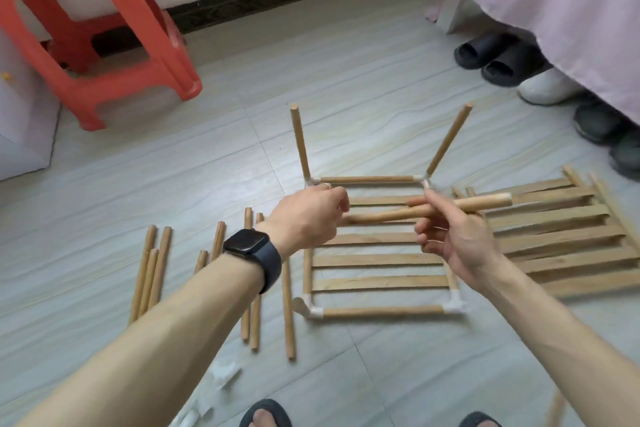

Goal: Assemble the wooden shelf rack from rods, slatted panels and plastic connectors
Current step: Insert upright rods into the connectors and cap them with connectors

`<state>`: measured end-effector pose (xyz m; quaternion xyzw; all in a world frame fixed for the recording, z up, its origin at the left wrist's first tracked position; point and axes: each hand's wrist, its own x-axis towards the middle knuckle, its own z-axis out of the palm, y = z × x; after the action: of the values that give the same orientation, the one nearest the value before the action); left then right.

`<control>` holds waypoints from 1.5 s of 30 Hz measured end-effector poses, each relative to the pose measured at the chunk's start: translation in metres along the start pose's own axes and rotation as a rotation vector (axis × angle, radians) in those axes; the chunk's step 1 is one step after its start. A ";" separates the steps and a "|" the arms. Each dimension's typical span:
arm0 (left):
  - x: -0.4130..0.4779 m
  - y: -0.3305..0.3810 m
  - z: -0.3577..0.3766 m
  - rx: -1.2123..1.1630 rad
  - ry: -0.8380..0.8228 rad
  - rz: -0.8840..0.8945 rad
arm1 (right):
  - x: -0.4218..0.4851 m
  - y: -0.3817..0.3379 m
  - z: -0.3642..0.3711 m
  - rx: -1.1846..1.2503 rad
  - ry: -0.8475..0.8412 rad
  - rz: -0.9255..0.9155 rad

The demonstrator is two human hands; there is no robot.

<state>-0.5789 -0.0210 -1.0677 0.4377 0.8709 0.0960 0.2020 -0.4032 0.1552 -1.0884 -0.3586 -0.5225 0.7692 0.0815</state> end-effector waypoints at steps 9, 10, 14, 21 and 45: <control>0.041 0.098 0.141 0.045 -0.341 -0.146 | -0.079 0.064 -0.127 -0.425 0.574 -0.125; 0.037 0.100 0.163 0.032 -0.393 -0.181 | -0.080 0.067 -0.134 -0.472 0.588 -0.122; 0.022 0.088 0.230 0.014 -0.534 -0.294 | -0.077 0.075 -0.149 -0.649 0.570 -0.108; 0.016 0.065 0.263 0.001 -0.597 -0.317 | -0.064 0.092 -0.153 -0.805 0.518 -0.047; 0.018 0.069 0.268 0.018 -0.622 -0.343 | -0.039 0.098 -0.129 -1.176 0.262 -0.071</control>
<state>-0.4219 0.0328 -1.2897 0.2949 0.8295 -0.0847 0.4667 -0.2686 0.1888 -1.1800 -0.4177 -0.8575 0.2977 -0.0412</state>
